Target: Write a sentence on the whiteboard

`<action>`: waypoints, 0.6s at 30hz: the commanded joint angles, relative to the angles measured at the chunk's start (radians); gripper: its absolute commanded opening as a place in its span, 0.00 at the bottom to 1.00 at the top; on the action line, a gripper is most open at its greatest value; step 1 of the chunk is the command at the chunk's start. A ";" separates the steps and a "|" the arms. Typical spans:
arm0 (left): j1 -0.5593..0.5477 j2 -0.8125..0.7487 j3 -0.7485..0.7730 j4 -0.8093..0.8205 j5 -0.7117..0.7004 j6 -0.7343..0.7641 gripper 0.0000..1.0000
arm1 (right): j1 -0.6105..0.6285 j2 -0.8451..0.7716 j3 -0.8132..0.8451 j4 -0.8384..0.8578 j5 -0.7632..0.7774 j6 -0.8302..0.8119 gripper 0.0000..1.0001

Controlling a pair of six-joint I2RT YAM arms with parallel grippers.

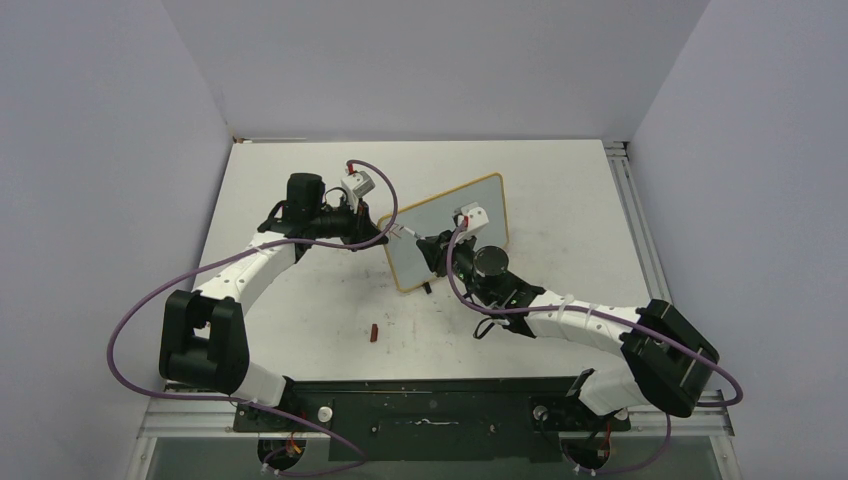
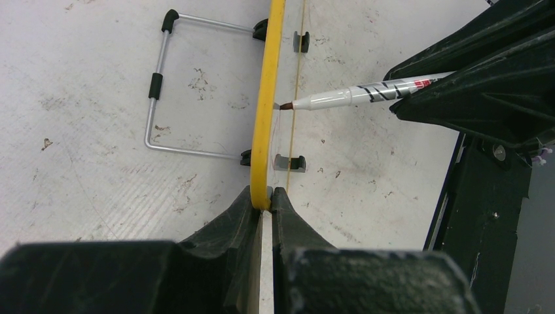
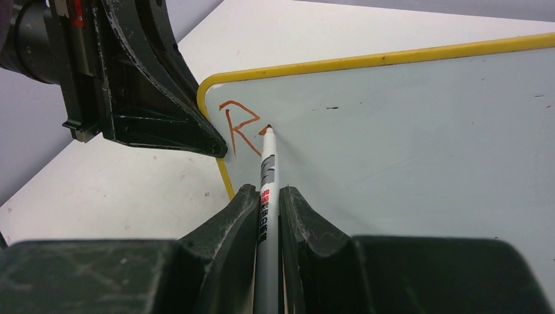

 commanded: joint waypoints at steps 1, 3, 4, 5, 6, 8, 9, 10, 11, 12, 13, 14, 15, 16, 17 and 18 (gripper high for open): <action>-0.010 0.005 0.028 -0.033 -0.010 0.044 0.00 | -0.005 -0.046 0.008 0.058 0.069 -0.004 0.05; -0.010 0.005 0.029 -0.033 -0.009 0.043 0.00 | -0.005 -0.047 0.007 0.053 0.069 -0.005 0.05; -0.010 0.005 0.028 -0.032 -0.010 0.044 0.00 | -0.005 -0.044 0.007 0.051 0.065 -0.004 0.05; -0.011 0.005 0.028 -0.032 -0.009 0.043 0.00 | -0.005 -0.042 0.007 0.049 0.062 -0.005 0.05; -0.010 0.005 0.028 -0.033 -0.009 0.044 0.00 | -0.005 -0.038 0.007 0.046 0.059 -0.005 0.05; -0.010 0.005 0.028 -0.032 -0.010 0.044 0.00 | -0.005 -0.030 0.004 0.042 0.047 0.002 0.05; -0.010 0.005 0.029 -0.032 -0.010 0.044 0.00 | -0.006 -0.026 0.001 0.042 0.040 0.006 0.05; -0.010 0.005 0.029 -0.032 -0.009 0.044 0.00 | -0.005 -0.024 -0.003 0.040 0.034 0.010 0.05; -0.011 0.005 0.028 -0.033 -0.009 0.044 0.00 | -0.003 -0.020 -0.006 0.040 0.029 0.013 0.05; -0.010 0.005 0.029 -0.032 -0.009 0.044 0.00 | -0.002 -0.017 -0.011 0.040 0.025 0.017 0.05; -0.010 0.005 0.030 -0.032 -0.009 0.044 0.00 | 0.000 -0.015 -0.019 0.040 0.021 0.022 0.05; -0.010 0.005 0.029 -0.032 -0.010 0.044 0.00 | 0.003 -0.014 -0.025 0.040 0.019 0.025 0.05; -0.010 0.005 0.029 -0.033 -0.009 0.044 0.00 | 0.007 -0.014 -0.031 0.040 0.021 0.027 0.05; -0.010 0.005 0.029 -0.033 -0.010 0.044 0.00 | 0.012 -0.013 -0.038 0.040 0.022 0.030 0.05; -0.010 0.005 0.030 -0.032 -0.010 0.044 0.00 | 0.019 -0.013 -0.046 0.040 0.023 0.033 0.05; -0.011 0.005 0.030 -0.032 -0.010 0.044 0.00 | 0.021 -0.013 -0.052 0.040 0.026 0.037 0.05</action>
